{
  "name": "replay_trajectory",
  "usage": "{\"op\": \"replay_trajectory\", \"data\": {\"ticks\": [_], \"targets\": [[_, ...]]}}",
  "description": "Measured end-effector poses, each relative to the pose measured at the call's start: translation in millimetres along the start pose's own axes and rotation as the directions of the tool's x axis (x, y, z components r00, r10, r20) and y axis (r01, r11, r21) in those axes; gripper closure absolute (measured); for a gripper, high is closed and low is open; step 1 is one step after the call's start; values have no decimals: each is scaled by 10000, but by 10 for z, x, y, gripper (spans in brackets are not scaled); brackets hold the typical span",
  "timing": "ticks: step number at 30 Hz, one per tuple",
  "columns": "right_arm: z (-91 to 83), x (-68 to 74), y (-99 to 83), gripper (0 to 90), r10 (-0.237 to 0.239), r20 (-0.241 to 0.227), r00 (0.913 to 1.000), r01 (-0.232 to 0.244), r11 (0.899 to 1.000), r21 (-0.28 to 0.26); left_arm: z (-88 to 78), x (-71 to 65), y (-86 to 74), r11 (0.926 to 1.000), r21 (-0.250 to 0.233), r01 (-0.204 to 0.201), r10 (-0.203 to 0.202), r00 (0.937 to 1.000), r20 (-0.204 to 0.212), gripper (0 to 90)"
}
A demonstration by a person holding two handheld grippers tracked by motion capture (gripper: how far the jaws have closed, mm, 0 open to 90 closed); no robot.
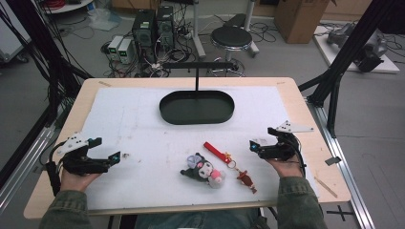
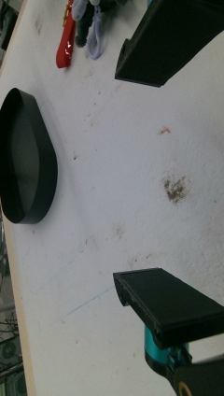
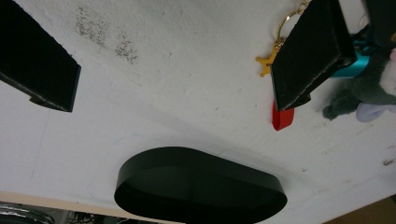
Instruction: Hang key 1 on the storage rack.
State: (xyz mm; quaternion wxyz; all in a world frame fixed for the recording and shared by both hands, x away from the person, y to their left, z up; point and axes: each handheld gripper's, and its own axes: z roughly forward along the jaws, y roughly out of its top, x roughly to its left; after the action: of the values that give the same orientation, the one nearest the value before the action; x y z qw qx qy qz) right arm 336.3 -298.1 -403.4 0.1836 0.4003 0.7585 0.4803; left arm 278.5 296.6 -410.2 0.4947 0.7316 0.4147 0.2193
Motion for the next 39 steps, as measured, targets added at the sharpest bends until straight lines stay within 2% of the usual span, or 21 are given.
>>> {"op": "replay_trajectory", "data": {"ticks": [20,26,32,39], "targets": [[-7,13,-5,7,-33,23,10000,33,9999,167,16,-4,1,10000,94,-31,31,10000,-21,49],[21,29,-8,6,-216,166,9996,211,9993,307,19,-12,1,10000,96,-9,9,10000,52,49],[29,39,-11,7,-118,144,9998,112,9989,450,16,-12,2,9999,102,-34,34,10000,69,49],[67,85,10,7,-479,100,9988,470,9963,726,21,-6,1,9999,146,-50,49,10000,68,49]]}}
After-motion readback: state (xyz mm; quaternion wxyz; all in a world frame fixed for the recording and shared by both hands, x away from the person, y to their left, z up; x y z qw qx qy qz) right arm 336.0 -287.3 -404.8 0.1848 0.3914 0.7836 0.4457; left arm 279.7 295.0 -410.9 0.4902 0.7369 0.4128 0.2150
